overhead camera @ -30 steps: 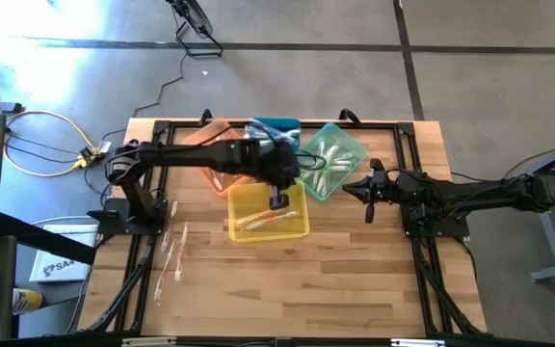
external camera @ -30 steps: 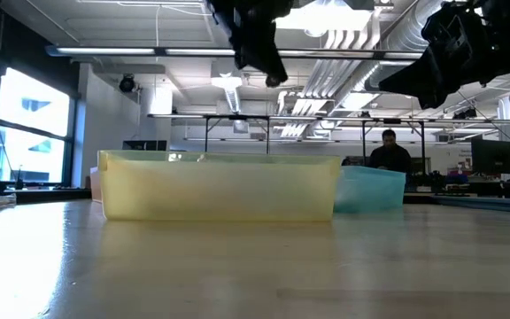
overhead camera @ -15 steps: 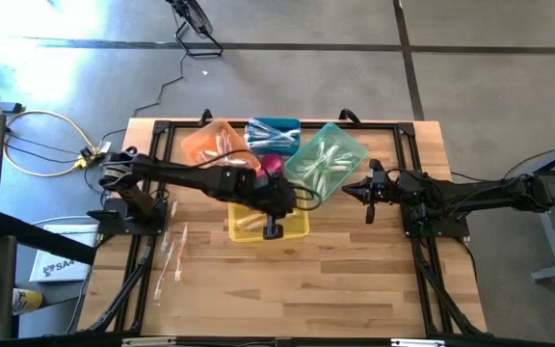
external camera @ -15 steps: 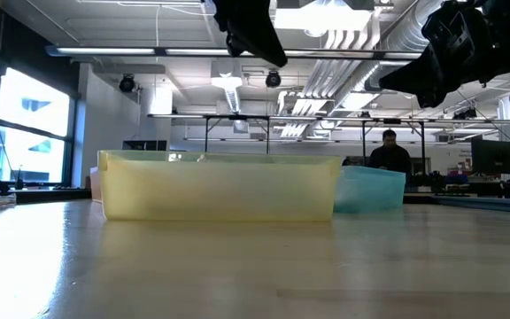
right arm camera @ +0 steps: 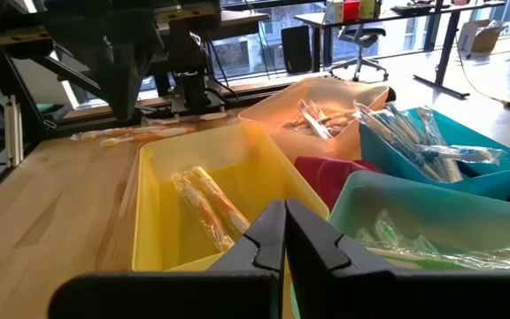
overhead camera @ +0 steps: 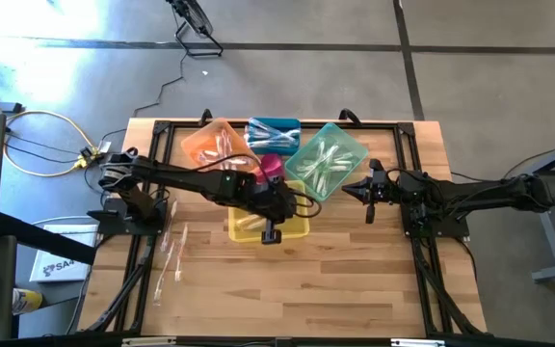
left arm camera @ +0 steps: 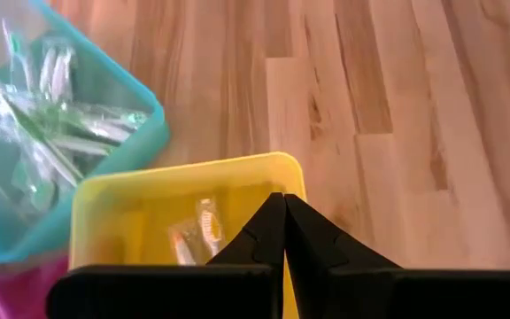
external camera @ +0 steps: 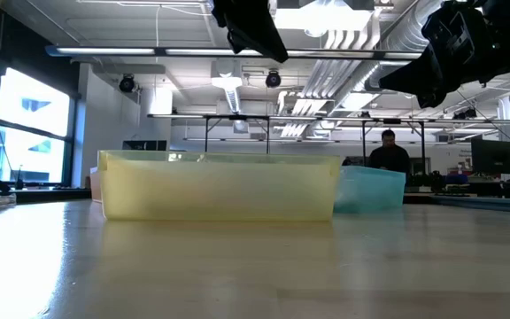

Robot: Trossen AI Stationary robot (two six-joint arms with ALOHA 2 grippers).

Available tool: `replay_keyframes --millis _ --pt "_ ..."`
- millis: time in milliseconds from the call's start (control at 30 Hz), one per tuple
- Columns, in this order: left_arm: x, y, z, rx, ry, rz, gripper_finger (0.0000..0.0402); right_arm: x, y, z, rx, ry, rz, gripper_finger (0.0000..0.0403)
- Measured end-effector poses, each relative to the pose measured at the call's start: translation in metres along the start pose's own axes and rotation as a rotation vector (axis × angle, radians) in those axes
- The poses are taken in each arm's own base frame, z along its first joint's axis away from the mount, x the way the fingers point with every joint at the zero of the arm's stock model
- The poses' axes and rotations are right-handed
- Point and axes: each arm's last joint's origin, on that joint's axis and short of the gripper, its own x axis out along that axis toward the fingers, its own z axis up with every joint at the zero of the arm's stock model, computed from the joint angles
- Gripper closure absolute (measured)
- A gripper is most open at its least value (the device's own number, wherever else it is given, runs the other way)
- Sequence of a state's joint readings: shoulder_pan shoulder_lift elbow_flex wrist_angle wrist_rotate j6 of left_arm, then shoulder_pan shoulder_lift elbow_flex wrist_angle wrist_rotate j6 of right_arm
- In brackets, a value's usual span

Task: Pick & Place Toothbrushes
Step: Put the orange toothbrush into the yellow bin

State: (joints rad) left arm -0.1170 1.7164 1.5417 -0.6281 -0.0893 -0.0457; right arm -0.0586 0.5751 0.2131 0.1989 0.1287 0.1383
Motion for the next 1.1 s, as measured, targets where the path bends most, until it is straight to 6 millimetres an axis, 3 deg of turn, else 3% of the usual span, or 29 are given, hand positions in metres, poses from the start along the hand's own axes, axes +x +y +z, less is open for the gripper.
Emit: replay_keyframes --millis 333,533,733,900,1100 --pt "-0.005 0.001 -0.014 0.028 0.109 0.017 0.04 0.0 0.0 0.0 0.0 0.0 0.0 0.0399" --pt "-0.012 0.001 -0.045 -0.038 0.095 0.02 0.04 0.0 0.0 0.0 0.0 0.002 -0.001 0.0399" --pt "-0.052 -0.004 -0.078 -0.15 -0.012 0.008 0.04 0.001 0.0 -0.001 -0.001 0.01 -0.001 0.0399" --pt "-0.088 -0.011 -0.119 -0.273 -0.024 0.021 0.04 0.003 0.0 -0.002 -0.003 0.012 -0.002 0.0399" --pt "-0.105 -0.021 -0.156 -0.435 -0.067 -0.099 0.04 0.005 0.0 -0.002 -0.005 0.013 -0.006 0.0399"
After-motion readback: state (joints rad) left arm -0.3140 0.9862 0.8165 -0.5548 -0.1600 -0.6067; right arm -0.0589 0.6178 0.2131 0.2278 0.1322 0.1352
